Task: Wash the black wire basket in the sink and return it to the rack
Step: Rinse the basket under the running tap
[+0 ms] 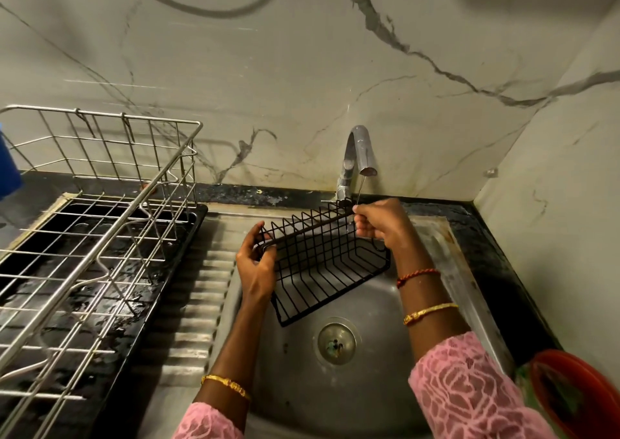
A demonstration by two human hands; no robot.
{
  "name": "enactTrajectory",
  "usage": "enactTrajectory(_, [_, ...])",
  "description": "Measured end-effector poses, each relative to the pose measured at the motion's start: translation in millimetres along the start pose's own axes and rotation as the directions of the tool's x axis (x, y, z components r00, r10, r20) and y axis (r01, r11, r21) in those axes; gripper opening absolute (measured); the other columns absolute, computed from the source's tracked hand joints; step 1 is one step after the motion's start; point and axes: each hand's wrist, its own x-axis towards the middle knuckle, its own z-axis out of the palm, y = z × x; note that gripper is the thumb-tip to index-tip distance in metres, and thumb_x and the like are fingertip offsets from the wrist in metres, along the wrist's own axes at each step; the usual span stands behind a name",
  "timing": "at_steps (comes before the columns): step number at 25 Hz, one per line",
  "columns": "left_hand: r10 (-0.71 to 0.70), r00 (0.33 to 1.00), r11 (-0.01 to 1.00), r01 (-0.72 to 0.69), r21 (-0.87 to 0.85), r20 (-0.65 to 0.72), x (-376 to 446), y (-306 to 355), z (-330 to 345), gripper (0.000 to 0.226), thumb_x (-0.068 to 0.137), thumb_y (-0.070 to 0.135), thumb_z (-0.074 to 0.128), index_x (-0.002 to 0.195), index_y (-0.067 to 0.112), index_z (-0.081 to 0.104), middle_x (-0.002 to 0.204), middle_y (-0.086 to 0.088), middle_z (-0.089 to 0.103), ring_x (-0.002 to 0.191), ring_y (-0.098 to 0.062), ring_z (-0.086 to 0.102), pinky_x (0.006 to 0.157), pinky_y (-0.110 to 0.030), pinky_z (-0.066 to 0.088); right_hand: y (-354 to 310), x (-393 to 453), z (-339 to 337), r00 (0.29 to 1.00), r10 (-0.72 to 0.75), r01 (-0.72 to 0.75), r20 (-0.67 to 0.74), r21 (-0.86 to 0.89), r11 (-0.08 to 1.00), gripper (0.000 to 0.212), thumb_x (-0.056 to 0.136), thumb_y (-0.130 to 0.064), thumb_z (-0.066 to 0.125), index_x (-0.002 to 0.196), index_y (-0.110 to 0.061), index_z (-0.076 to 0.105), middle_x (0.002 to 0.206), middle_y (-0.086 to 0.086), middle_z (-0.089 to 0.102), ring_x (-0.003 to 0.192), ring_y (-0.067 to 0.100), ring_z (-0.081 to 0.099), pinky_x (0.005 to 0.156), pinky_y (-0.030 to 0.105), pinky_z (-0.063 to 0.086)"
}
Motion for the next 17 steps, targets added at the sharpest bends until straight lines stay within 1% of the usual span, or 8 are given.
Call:
enactTrajectory(3, [0.050, 0.999, 0.999, -0.050, 0.019, 0.019, -1, 2, -3, 0.064, 0.073, 0.009, 0.047, 0.137, 0.008, 0.047, 0.134, -0.017, 0.053, 0.118, -0.029, 0.055, 0.099, -0.047, 0.048, -12, -1, -7, 0.998, -0.013, 0.016, 0.061, -0.054, 0.998, 0.013, 0.092, -0.003, 0.053, 0.081, 0.002, 0.058, 0.064, 0.009, 0.057, 0.038, 0.005, 0.055, 0.040, 0.016, 0.050])
enactTrajectory(6, [0.104, 0.992, 0.993, -0.107, 0.043, 0.067, -8, -1, -3, 0.066, 0.069, 0.005, 0.046, 0.136, 0.005, 0.048, 0.128, -0.012, 0.057, 0.114, -0.027, 0.057, 0.097, -0.041, 0.050, -23, -1, -5, 0.978, -0.041, 0.044, 0.203, -0.010, 0.999, 0.017, 0.093, 0.006, 0.043, 0.100, 0.012, 0.057, 0.080, 0.019, 0.064, 0.070, 0.021, 0.066, 0.063, 0.024, 0.058])
enactTrajectory(8, [0.125, 0.987, 0.991, -0.130, 0.044, 0.100, -11, -6, -4, 0.067, 0.069, 0.002, 0.047, 0.136, 0.004, 0.047, 0.130, -0.011, 0.056, 0.118, -0.030, 0.056, 0.099, -0.047, 0.048, -28, 2, -6, 0.963, -0.020, 0.026, 0.268, -0.019, 0.999, 0.022, 0.092, 0.009, 0.039, 0.102, 0.013, 0.058, 0.089, 0.022, 0.065, 0.083, 0.027, 0.066, 0.074, 0.028, 0.057])
enactTrajectory(11, [0.136, 0.984, 0.989, -0.141, 0.039, 0.115, -9, -8, -5, 0.069, 0.068, 0.000, 0.048, 0.137, 0.004, 0.047, 0.131, -0.015, 0.055, 0.120, -0.032, 0.054, 0.099, -0.051, 0.047, -31, 6, -16, 0.956, 0.042, 0.039, 0.291, -0.267, 0.963, 0.017, 0.091, -0.001, 0.049, 0.096, 0.005, 0.064, 0.086, 0.015, 0.070, 0.075, 0.020, 0.068, 0.069, 0.024, 0.057])
enactTrajectory(12, [0.138, 0.985, 0.989, -0.142, 0.037, 0.105, -8, -8, -4, 0.069, 0.068, 0.000, 0.048, 0.137, 0.003, 0.047, 0.130, -0.017, 0.056, 0.119, -0.033, 0.055, 0.098, -0.049, 0.048, -29, 10, -22, 0.968, 0.048, 0.039, 0.245, -0.338, 0.940, 0.013, 0.089, -0.004, 0.054, 0.093, 0.002, 0.065, 0.084, 0.013, 0.070, 0.071, 0.016, 0.067, 0.063, 0.022, 0.056])
enactTrajectory(14, [0.167, 0.982, 0.985, -0.170, 0.031, 0.092, -6, -5, -4, 0.070, 0.066, 0.000, 0.048, 0.136, 0.004, 0.048, 0.126, -0.019, 0.058, 0.117, -0.032, 0.056, 0.095, -0.038, 0.052, -17, 25, -35, 0.999, -0.022, 0.035, 0.040, -0.373, 0.927, 0.010, 0.086, -0.006, 0.059, 0.092, 0.000, 0.066, 0.081, 0.011, 0.070, 0.060, 0.012, 0.062, 0.055, 0.021, 0.053])
enactTrajectory(16, [0.220, 0.970, 0.974, -0.224, 0.030, 0.107, -4, -3, -5, 0.071, 0.065, -0.002, 0.047, 0.136, 0.005, 0.048, 0.125, -0.015, 0.058, 0.116, -0.028, 0.057, 0.092, -0.027, 0.051, -1, 41, -45, 0.971, -0.107, 0.032, -0.211, -0.330, 0.944, 0.015, 0.087, -0.005, 0.056, 0.096, 0.001, 0.066, 0.077, 0.009, 0.066, 0.054, 0.011, 0.056, 0.054, 0.024, 0.051])
enactTrajectory(17, [0.243, 0.963, 0.968, -0.248, 0.032, 0.118, -4, -3, -6, 0.072, 0.064, -0.003, 0.047, 0.136, 0.007, 0.048, 0.125, -0.012, 0.058, 0.116, -0.026, 0.057, 0.092, -0.024, 0.049, 8, 48, -49, 0.951, -0.111, 0.024, -0.289, -0.292, 0.956, 0.019, 0.087, -0.005, 0.053, 0.100, 0.002, 0.065, 0.079, 0.009, 0.064, 0.055, 0.012, 0.055, 0.056, 0.028, 0.054])
